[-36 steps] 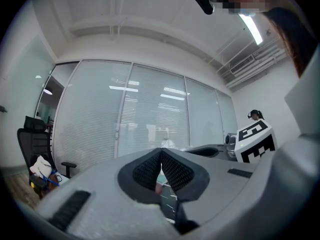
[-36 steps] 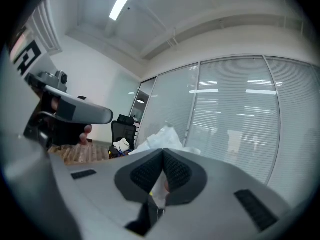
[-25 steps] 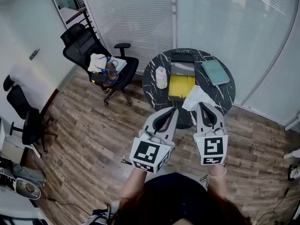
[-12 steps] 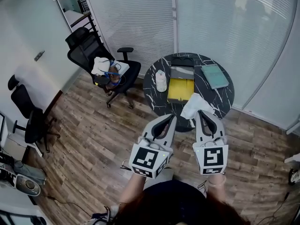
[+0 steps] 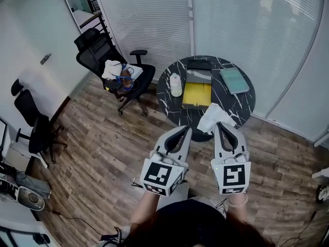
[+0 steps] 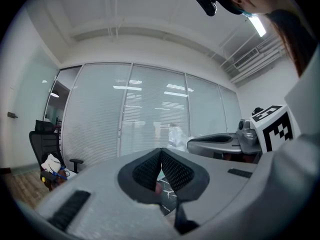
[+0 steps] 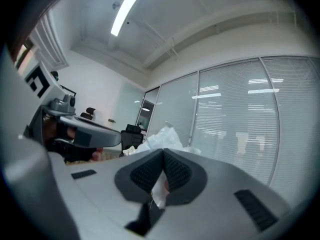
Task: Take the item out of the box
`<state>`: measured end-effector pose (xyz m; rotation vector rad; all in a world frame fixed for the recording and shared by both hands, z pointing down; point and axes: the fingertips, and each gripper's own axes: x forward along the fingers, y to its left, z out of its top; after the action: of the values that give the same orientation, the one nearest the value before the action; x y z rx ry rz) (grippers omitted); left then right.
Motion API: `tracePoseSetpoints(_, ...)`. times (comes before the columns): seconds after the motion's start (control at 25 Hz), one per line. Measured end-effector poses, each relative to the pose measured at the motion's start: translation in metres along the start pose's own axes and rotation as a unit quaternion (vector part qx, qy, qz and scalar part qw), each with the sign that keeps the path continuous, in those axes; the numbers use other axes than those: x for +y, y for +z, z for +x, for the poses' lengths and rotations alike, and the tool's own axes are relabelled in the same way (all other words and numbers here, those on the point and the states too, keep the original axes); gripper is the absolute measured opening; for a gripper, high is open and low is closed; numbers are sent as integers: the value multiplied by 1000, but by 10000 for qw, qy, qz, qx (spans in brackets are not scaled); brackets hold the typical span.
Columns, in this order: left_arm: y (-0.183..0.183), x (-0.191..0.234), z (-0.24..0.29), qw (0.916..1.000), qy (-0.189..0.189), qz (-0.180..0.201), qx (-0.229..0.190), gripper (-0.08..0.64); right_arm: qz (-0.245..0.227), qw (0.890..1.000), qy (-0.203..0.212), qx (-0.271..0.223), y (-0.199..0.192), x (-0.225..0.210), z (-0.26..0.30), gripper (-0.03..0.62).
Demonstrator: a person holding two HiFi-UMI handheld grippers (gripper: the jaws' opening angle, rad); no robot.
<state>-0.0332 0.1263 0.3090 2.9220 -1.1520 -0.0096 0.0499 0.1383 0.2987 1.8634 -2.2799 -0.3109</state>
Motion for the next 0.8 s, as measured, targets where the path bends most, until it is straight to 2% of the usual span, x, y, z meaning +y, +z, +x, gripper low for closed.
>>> tracePoseSetpoints(0.8, -6, -37, -29, 9999, 78, -47, 45, 26, 4, 10000, 3, -31, 1, 6, -52, 24)
